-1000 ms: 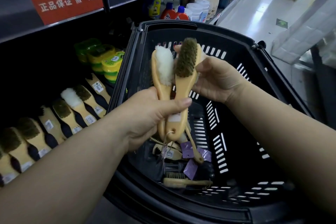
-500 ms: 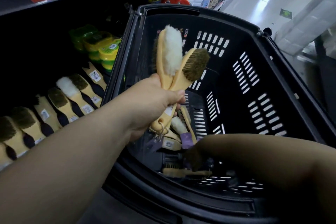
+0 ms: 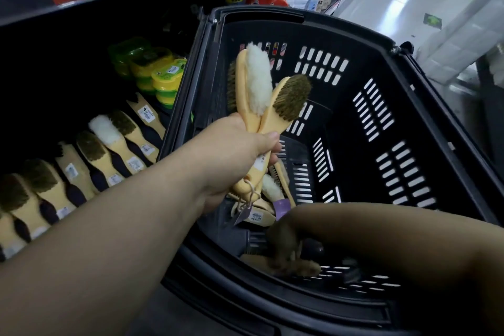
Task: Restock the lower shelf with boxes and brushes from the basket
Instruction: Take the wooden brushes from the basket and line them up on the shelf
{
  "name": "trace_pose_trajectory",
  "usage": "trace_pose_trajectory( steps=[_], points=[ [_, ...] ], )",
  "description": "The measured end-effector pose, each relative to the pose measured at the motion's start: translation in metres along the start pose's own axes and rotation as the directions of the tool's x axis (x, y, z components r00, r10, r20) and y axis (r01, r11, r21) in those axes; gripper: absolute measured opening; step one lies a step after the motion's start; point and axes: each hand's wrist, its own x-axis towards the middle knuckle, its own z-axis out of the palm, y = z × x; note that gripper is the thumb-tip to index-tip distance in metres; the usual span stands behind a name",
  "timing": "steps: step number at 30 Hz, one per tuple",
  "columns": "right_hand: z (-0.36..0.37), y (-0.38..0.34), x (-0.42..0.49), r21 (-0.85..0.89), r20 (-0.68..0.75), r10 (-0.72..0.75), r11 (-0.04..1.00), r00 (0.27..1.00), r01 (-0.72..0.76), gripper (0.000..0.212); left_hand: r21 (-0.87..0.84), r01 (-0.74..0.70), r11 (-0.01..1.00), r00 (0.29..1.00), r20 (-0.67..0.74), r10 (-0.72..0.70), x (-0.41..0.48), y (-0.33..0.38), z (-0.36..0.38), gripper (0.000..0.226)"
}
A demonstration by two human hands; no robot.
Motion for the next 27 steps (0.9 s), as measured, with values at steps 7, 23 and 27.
trace_pose_trajectory(
  steps=[7,23,27],
  points=[
    [-0.059,0.018,-0.119,0.562,-0.649,-0.12,0.589,0.751,0.58,0.014,-0.089,-0.157,0.984,0.979,-0.142,0.143,0.007,-0.001,-0.003,0.01],
    [-0.054,0.014,-0.171,0.47,-0.784,-0.531,-0.17,0.321,0.866,0.027,-0.133,-0.218,0.967,0.963,-0.19,0.191,0.013,-0.005,-0.007,0.013],
    [-0.053,0.021,-0.17,0.443,-0.769,-0.551,-0.092,0.325,0.892,0.061,-0.156,-0.185,0.97,0.982,-0.071,0.176,0.007,-0.003,-0.008,0.041]
  ],
)
